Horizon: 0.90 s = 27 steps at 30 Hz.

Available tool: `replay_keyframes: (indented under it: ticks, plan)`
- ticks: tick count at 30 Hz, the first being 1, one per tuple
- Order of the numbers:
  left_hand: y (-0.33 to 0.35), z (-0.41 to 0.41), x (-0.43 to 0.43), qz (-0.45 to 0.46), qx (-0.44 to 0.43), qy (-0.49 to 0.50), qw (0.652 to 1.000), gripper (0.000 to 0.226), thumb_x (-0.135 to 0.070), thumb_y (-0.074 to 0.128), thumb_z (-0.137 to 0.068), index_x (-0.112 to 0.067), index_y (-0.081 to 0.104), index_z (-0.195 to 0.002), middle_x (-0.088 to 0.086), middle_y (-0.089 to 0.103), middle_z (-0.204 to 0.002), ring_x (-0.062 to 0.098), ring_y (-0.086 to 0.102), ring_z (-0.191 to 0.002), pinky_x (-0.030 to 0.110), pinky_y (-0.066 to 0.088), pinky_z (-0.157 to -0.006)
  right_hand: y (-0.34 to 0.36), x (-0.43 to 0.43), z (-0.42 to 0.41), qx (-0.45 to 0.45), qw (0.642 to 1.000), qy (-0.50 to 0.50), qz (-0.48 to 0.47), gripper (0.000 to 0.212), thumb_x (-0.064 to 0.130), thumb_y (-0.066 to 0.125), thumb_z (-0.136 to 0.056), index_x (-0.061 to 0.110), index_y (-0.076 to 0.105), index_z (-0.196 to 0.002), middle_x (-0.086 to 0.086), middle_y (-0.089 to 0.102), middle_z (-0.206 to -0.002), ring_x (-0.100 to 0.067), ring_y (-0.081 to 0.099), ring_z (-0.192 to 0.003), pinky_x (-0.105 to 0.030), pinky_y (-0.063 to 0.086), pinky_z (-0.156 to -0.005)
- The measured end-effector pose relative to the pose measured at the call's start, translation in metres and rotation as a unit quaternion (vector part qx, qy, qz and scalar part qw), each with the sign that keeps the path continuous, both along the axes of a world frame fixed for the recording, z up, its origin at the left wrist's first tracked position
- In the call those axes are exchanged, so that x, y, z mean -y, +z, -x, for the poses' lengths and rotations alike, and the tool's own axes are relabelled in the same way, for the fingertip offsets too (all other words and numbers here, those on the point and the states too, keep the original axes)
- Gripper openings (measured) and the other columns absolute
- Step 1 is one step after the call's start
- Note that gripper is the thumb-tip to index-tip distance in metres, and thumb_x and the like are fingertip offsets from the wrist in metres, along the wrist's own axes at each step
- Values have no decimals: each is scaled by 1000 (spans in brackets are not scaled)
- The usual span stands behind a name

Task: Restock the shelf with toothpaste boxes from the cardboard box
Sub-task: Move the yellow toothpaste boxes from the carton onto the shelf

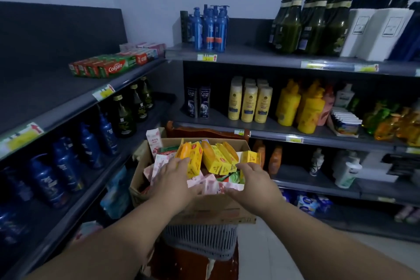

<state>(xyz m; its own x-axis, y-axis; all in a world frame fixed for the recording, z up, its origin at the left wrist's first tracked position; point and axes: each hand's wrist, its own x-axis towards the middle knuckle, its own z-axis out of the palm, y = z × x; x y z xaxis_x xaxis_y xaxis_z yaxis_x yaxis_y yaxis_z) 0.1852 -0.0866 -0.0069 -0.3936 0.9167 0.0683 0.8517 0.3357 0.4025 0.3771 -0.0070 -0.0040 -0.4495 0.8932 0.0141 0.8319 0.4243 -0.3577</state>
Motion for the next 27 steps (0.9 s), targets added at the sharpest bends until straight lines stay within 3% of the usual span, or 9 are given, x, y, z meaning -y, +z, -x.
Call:
replay_keyframes:
  ticks: [4,10,16,21,27]
  plan:
    - [-6,29,-33,12,10,-8,1000,86,-64,57,-81,-26,23,-150,-1,20,-154,23,23,-140,42,29,-111,-13,-23,24,2,999,-35,27,79,62,63,-80,33,32,-147,4,32,-153,-22,39,-134,-42,45,-103]
    - [-32,46,-62,31,57,20,998,80,-50,59,-88,-20,19,-151,3,20,-154,24,25,-139,38,30,-108,-33,-46,35,-10,996,-65,63,76,55,65,-83,28,34,-147,2,34,-150,-21,42,-131,-39,43,-105]
    - [-41,46,-83,21,72,47,996,73,-47,56,-90,-18,24,-149,4,29,-152,25,31,-135,37,32,-106,-44,-71,46,-38,995,-55,76,69,49,66,-86,28,38,-145,3,37,-149,-18,48,-125,-31,48,-94]
    - [-40,39,-93,33,89,71,993,75,-57,53,-88,-20,27,-148,4,31,-152,25,35,-135,39,37,-103,-45,-93,64,-61,994,-30,88,58,44,64,-88,28,43,-140,1,43,-142,-18,53,-115,-30,49,-87]
    - [-39,24,-102,70,23,77,994,66,-57,53,-87,-24,36,-142,-1,32,-147,19,49,-121,34,49,-91,-52,-119,91,-47,994,-14,99,55,47,59,-91,23,46,-139,-2,43,-141,-21,56,-115,-33,52,-91]
